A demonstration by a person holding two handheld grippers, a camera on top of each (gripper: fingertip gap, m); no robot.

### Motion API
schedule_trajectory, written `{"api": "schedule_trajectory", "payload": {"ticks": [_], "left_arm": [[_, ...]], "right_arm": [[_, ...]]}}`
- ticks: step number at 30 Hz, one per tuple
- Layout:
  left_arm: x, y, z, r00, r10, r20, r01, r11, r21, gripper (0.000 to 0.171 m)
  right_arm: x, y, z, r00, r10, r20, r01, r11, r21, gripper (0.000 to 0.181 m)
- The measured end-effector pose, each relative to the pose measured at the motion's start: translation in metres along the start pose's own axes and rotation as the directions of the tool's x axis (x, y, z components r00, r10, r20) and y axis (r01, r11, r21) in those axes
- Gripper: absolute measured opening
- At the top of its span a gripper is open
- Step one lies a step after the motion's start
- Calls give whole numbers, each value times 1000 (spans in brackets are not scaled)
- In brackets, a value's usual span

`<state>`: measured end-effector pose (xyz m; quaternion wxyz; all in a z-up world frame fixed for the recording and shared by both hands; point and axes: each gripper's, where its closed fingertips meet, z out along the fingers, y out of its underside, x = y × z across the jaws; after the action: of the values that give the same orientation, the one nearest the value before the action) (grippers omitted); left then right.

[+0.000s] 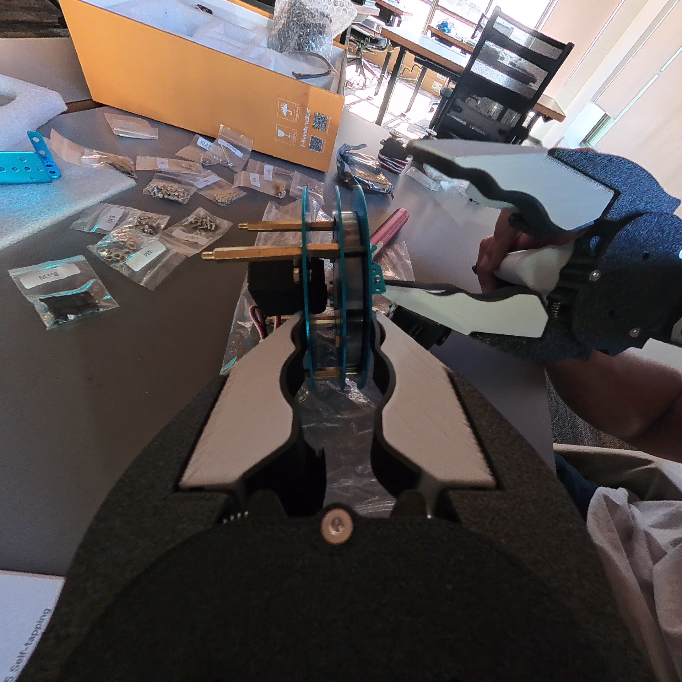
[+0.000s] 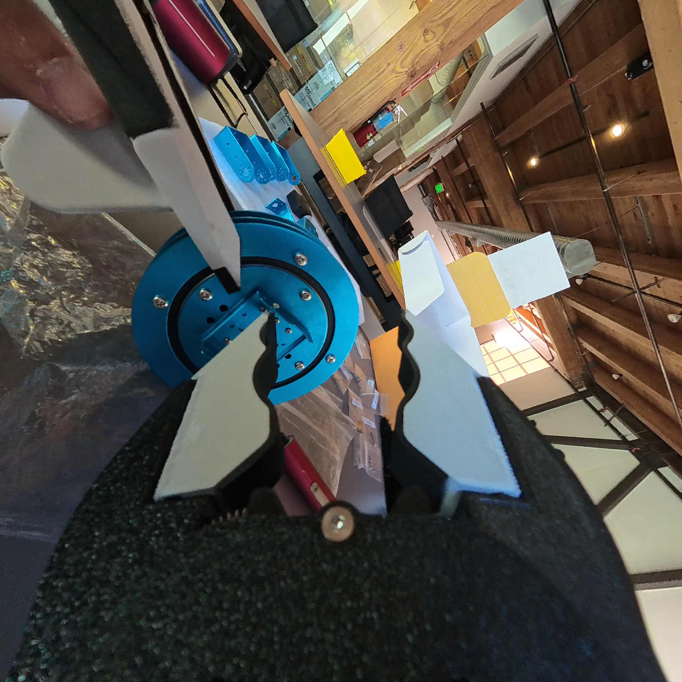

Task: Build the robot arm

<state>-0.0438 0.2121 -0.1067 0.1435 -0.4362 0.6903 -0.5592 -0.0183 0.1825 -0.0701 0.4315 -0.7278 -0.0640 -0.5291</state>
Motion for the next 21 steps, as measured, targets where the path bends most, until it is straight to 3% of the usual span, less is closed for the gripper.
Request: {"api": "schedule_trajectory", "payload": {"ticks": [16, 21], "left_arm": [[0, 1, 1, 1000, 4, 2, -4, 1000, -7, 32], [0, 2, 1, 1000, 8, -2, -8, 1000, -10, 33]], "right_arm": [[2, 0, 0, 1000, 1, -17, 0, 1000, 6, 66], [6, -1, -1, 1000, 12, -26, -12, 1000, 9, 74]]}}
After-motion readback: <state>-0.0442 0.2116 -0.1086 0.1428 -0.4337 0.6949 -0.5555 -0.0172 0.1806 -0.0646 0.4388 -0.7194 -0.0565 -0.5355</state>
